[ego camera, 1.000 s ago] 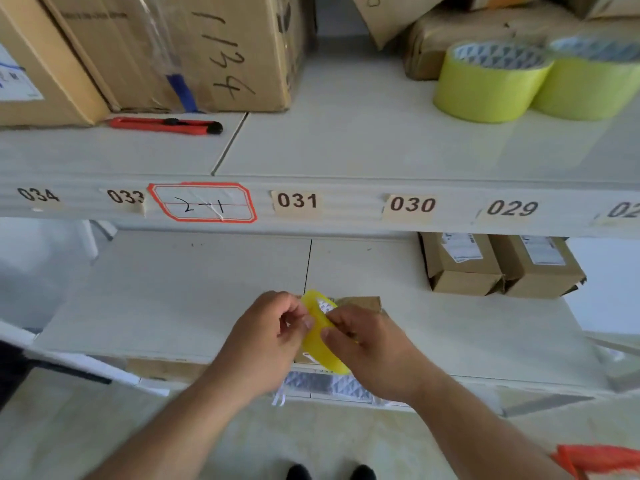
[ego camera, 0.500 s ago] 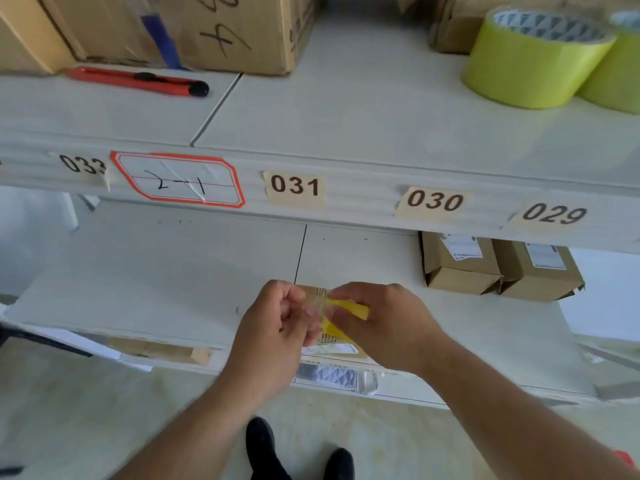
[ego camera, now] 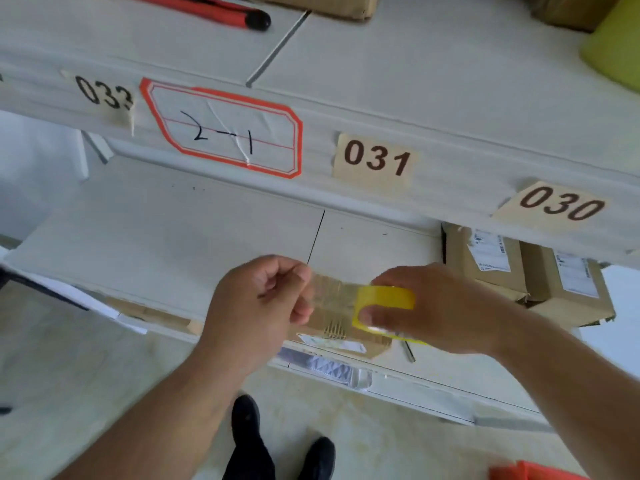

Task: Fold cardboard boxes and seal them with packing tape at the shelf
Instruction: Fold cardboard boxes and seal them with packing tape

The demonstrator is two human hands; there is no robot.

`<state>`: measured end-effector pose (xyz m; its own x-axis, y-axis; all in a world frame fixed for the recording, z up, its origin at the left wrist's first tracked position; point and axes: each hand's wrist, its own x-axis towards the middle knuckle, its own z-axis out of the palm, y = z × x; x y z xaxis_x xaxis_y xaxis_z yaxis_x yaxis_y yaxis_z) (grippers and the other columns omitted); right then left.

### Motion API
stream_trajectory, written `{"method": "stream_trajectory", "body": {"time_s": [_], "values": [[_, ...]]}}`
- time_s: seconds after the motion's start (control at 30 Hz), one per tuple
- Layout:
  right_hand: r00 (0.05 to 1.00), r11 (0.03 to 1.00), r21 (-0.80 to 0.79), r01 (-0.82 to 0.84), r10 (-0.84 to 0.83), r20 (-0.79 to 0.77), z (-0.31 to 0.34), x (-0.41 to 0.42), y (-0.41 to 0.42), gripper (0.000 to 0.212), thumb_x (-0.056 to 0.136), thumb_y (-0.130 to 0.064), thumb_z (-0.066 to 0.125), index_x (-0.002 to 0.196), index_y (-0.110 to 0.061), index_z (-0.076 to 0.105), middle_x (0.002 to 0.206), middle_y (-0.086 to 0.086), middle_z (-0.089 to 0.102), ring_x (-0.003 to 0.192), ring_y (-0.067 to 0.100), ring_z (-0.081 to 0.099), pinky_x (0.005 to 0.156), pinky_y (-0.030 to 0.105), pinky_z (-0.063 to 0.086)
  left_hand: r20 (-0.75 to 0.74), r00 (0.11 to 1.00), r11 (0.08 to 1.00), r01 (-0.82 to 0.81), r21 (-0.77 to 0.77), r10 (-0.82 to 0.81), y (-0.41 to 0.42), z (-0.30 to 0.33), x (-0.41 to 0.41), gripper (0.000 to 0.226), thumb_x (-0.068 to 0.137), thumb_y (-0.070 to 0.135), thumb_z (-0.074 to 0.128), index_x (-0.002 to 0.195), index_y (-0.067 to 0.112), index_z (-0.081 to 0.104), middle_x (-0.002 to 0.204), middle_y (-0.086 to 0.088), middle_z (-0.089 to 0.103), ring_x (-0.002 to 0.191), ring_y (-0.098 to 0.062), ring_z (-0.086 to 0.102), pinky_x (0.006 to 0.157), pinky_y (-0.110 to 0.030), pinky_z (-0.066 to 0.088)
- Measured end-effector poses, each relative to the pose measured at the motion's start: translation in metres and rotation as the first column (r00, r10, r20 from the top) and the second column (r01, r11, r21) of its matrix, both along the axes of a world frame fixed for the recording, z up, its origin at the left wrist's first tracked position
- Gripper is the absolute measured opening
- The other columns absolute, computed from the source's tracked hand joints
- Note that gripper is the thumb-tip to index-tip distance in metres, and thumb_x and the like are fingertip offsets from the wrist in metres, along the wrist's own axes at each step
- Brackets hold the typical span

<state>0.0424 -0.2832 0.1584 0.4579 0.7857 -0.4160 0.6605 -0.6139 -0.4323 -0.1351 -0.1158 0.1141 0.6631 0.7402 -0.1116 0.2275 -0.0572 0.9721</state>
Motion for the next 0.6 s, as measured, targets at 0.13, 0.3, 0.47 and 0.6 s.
{"method": "stream_trajectory", "body": {"time_s": [0.13,0.3,0.47,0.6], "values": [[0.943,0.963,-0.268,0.007,0.083,0.323,-0.014,0.041,0.009,0.076,0.072,-0.099,0.038,0.086,-0.029,0.066,0.086,-0.010,0.064,0.084,0.013,0.061,0.074,0.034,0.051,-0.116,0.987,0.992,-0.115,-0.048,0.109,0.054,-0.039,0.004,0.019,0.101,0.018,0.065,0.087,0.008,0.072,0.065,-0.005,0.072,0.054,-0.018,0.066,0.060,-0.031,0.057],[0.958,0.964,-0.251,0.091,-0.016,0.288,-0.049,0.064,0.017,0.085,0.081,-0.092,0.031,0.055,-0.013,0.049,0.055,0.000,0.052,0.060,0.020,0.057,0.063,0.035,0.045,-0.155,0.985,0.976,-0.100,-0.193,0.070,0.070,-0.095,0.014,0.017,0.101,0.016,0.065,0.089,0.008,0.073,0.067,-0.004,0.072,0.058,-0.017,0.065,0.060,-0.033,0.058],[0.877,0.891,-0.449,0.063,0.165,0.451,-0.064,0.079,0.007,0.095,0.071,-0.103,0.014,0.071,-0.021,0.064,0.079,-0.008,0.064,0.079,0.013,0.061,0.073,0.034,0.048,-0.191,0.975,0.940,-0.171,-0.294,0.117,0.074,-0.127,0.012,0.017,0.100,0.015,0.067,0.087,0.006,0.072,0.065,-0.002,0.070,0.055,-0.014,0.061,0.058,-0.032,0.058],[0.911,0.896,-0.437,0.078,0.114,0.395,-0.075,0.086,0.002,0.098,0.068,-0.104,0.015,0.068,-0.017,0.062,0.070,-0.005,0.066,0.072,0.014,0.064,0.068,0.032,0.046,-0.219,0.970,0.924,-0.174,-0.340,0.102,0.072,-0.146,0.018,0.016,0.101,0.014,0.065,0.089,0.006,0.072,0.069,-0.005,0.071,0.059,-0.017,0.062,0.057,-0.029,0.056]]}}
